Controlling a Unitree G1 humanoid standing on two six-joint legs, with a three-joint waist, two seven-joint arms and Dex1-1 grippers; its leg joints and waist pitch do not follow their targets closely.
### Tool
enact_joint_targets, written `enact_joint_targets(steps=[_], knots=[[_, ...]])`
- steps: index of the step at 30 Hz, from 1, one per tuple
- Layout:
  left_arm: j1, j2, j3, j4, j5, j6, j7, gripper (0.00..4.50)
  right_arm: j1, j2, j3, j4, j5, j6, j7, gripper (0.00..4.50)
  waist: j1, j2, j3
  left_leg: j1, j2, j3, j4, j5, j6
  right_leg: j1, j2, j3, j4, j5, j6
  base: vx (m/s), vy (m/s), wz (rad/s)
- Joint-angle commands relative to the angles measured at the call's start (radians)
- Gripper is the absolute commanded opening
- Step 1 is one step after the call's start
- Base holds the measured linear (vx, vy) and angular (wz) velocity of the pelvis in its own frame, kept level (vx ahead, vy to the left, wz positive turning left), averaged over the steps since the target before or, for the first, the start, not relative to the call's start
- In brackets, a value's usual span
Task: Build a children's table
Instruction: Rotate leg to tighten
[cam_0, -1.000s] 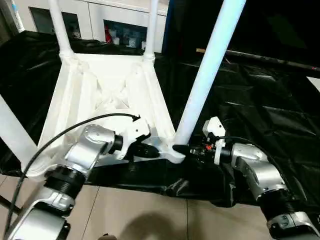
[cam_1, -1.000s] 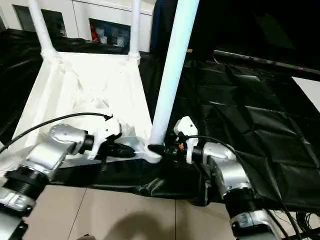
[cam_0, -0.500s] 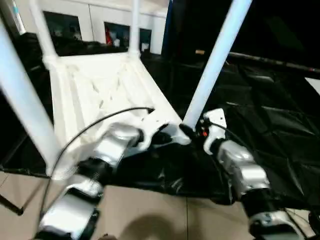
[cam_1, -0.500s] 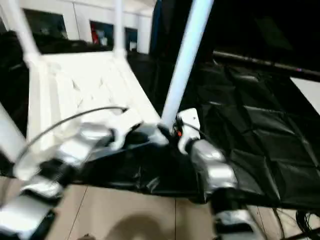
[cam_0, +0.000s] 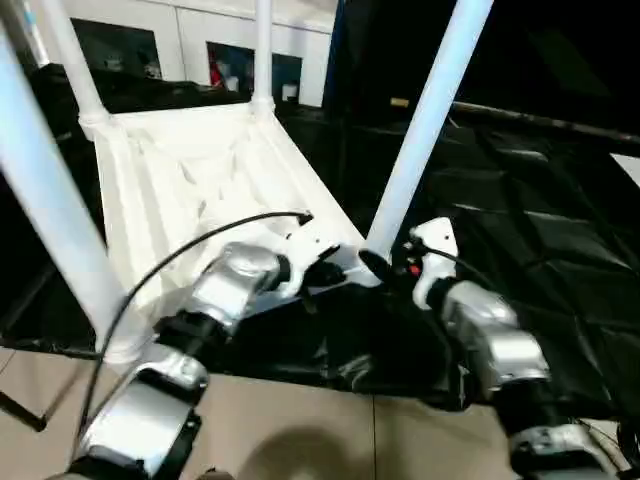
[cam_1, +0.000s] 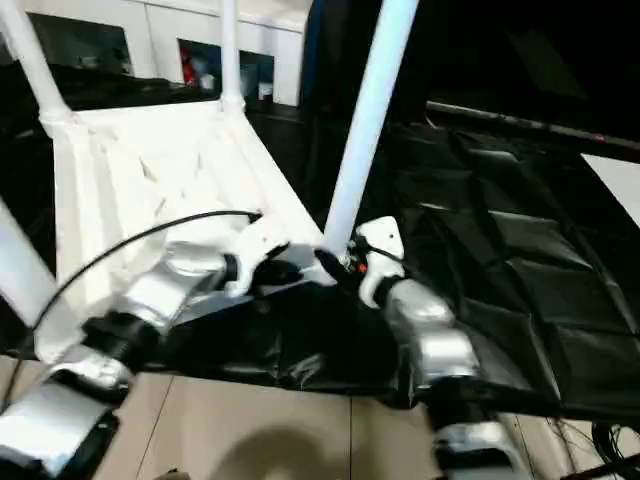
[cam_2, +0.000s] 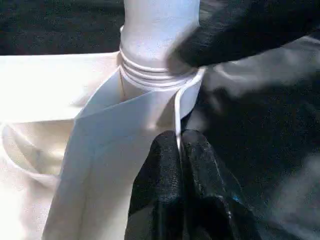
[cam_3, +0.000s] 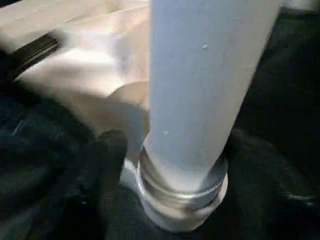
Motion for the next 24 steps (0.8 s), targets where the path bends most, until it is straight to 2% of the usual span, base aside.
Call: enact_joint_targets(steps=[1, 2, 3, 4, 7, 8, 9, 13, 14, 17, 18, 24], knots=[[0.036, 0.020, -0.018, -0.061, -0.059, -0.037, -0.112, 0.00, 0.013, -0.022, 0.054, -0.007, 0.005, 0.013, 0.113, 3.21, 0.003, 0.003, -0.053, -0.003, 0.005, 0.005, -0.059, -0.228, 0.034, 0.048, -0.053, 0.030, -0.078, -0.253, -0.160, 0.000, 0.000, 0.00], [0.045, 0.032, -0.017, -0.078, -0.068, -0.032, -0.133, 0.00, 0.014, -0.031, 0.055, -0.005, 0.007, 0.011, 0.133, 3.21, 0.002, -0.001, -0.054, -0.004, 0.006, 0.006, -0.058, -0.225, 0.035, 0.048, -0.053, 0.031, -0.077, -0.250, -0.164, 0.000, 0.000, 0.00], [0.049, 0.038, -0.013, -0.088, -0.074, -0.024, -0.140, 0.00, 0.015, -0.035, 0.054, -0.004, 0.006, 0.008, 0.141, 3.21, 0.003, 0.004, -0.053, 0.001, 0.008, 0.008, -0.059, -0.223, 0.035, 0.042, -0.052, 0.032, -0.078, -0.244, -0.172, 0.000, 0.000, 0.00], [0.053, 0.047, -0.006, -0.102, -0.081, -0.013, -0.151, 0.00, 0.015, -0.039, 0.053, 0.002, 0.006, 0.005, 0.159, 3.21, 0.002, -0.004, -0.055, 0.002, 0.008, 0.009, -0.056, -0.210, 0.034, 0.042, -0.050, 0.032, -0.072, -0.203, -0.187, 0.000, 0.000, 0.00], [0.060, 0.060, -0.003, -0.116, -0.084, -0.009, -0.171, 0.00, 0.012, -0.043, 0.056, 0.010, 0.003, -0.001, 0.175, 3.21, 0.004, 0.002, -0.055, 0.002, 0.008, 0.009, -0.057, -0.198, 0.034, 0.044, -0.051, 0.031, -0.067, -0.177, -0.197, 0.000, 0.000, 0.00], [0.064, 0.066, 0.000, -0.122, -0.084, -0.007, -0.176, 0.00, 0.010, -0.042, 0.056, 0.015, 0.005, -0.003, 0.182, 3.21, 0.003, -0.004, -0.055, 0.000, 0.008, 0.010, -0.056, -0.193, 0.035, 0.045, -0.050, 0.031, -0.066, -0.171, -0.197, 0.000, 0.000, 0.00], [0.068, 0.071, 0.002, -0.131, -0.085, -0.003, -0.182, 0.00, 0.008, -0.044, 0.059, 0.018, 0.010, -0.005, 0.188, 3.21, 0.004, -0.001, -0.055, 0.001, 0.007, 0.010, -0.056, -0.191, 0.036, 0.044, -0.051, 0.031, -0.066, -0.170, -0.198, 0.000, 0.000, 0.00], [0.081, 0.082, 0.004, -0.150, -0.091, -0.002, -0.188, 0.00, -0.001, -0.035, 0.059, 0.027, 0.029, -0.006, 0.206, 3.21, 0.004, -0.001, -0.055, 0.001, 0.007, 0.011, -0.055, -0.185, 0.038, 0.045, -0.051, 0.032, -0.066, -0.169, -0.197, 0.000, 0.000, 0.00], [0.081, 0.082, 0.004, -0.150, -0.091, -0.002, -0.188, 0.00, -0.001, -0.035, 0.059, 0.027, 0.029, -0.006, 0.206, 2.92, 0.003, -0.001, -0.055, 0.002, 0.007, 0.011, -0.056, -0.186, 0.037, 0.045, -0.051, 0.031, -0.065, -0.171, -0.197, 0.000, 0.000, 0.00], [0.084, 0.081, 0.008, -0.155, -0.088, 0.004, -0.193, 0.00, 0.004, -0.033, 0.060, 0.028, 0.026, -0.010, 0.221, 2.80, 0.003, -0.001, -0.055, 0.002, 0.007, 0.011, -0.056, -0.187, 0.034, 0.045, -0.050, 0.032, -0.066, -0.177, -0.194, 0.000, 0.000, 0.00], [0.085, 0.080, 0.008, -0.156, -0.088, 0.005, -0.193, 0.00, 0.004, -0.033, 0.059, 0.028, 0.026, -0.010, 0.222, 2.57, 0.004, -0.001, -0.055, 0.002, 0.007, 0.011, -0.056, -0.186, 0.033, 0.045, -0.051, 0.032, -0.066, -0.176, -0.193, 0.000, 0.000, 0.00], [0.092, 0.086, 0.006, -0.164, -0.092, 0.011, -0.193, 0.00, 0.011, -0.035, 0.064, 0.023, 0.035, -0.011, 0.238, 2.49, 0.004, -0.002, -0.057, 0.001, 0.006, 0.011, -0.054, -0.168, 0.036, 0.047, -0.050, 0.032, -0.062, -0.152, -0.197, 0.000, 0.000, 0.00]])
